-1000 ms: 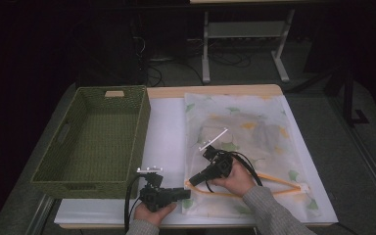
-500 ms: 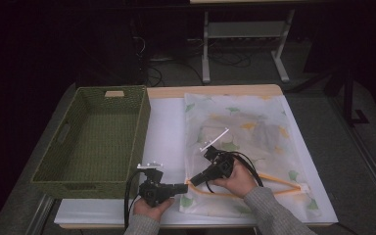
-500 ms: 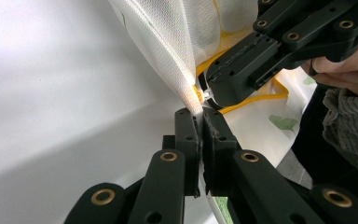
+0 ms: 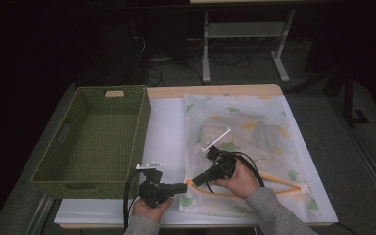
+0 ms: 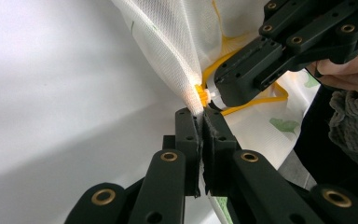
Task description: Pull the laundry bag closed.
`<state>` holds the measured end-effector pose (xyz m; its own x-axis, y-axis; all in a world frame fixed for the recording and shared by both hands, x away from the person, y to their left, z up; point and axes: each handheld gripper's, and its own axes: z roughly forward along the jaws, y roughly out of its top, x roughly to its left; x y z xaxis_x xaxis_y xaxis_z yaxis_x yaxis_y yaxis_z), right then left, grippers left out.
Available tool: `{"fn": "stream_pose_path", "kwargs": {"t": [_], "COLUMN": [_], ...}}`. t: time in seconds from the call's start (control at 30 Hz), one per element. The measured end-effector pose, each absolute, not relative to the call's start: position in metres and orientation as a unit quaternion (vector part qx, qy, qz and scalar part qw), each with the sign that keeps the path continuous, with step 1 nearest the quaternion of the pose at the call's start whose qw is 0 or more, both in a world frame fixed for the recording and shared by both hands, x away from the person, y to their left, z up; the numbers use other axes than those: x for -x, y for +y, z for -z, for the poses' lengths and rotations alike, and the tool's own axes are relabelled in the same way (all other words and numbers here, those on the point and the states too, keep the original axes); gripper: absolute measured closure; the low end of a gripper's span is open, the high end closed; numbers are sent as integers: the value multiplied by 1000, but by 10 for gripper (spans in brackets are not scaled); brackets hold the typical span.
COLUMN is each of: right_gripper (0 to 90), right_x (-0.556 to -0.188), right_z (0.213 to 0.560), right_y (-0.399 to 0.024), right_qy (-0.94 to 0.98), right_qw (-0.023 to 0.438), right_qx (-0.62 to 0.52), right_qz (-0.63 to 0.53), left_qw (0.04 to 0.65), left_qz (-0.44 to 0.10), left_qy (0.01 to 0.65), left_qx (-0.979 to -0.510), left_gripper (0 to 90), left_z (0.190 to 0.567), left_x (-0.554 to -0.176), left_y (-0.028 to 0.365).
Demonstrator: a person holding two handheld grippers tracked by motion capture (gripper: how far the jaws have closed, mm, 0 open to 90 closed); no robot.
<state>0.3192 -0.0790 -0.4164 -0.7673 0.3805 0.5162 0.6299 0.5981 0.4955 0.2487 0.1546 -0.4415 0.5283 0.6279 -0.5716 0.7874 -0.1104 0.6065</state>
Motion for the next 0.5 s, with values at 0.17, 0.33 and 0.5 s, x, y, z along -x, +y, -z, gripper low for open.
{"fn": "stream_pose_path", "kwargs": {"t": [0.17,0.33,0.5], "right_gripper": [896,896,896], "right_x": [-319,-318,-318], "right_z": [416,415,417], "right_y": [-83,-85,-91], "right_qy": [-874,-873,-871], "right_qw": [183,183,183], "right_qx": [291,292,298], "right_qz": [343,344,344], "left_qw": [466,463,462], "left_qz": [85,80,76], "left_qy": [478,476,481], "left_qx": [-739,-743,-741], "left_gripper": [860,860,859], "left_z": [441,439,438], "left_x": [-248,-248,-248], "left_y": [156,155,159]}}
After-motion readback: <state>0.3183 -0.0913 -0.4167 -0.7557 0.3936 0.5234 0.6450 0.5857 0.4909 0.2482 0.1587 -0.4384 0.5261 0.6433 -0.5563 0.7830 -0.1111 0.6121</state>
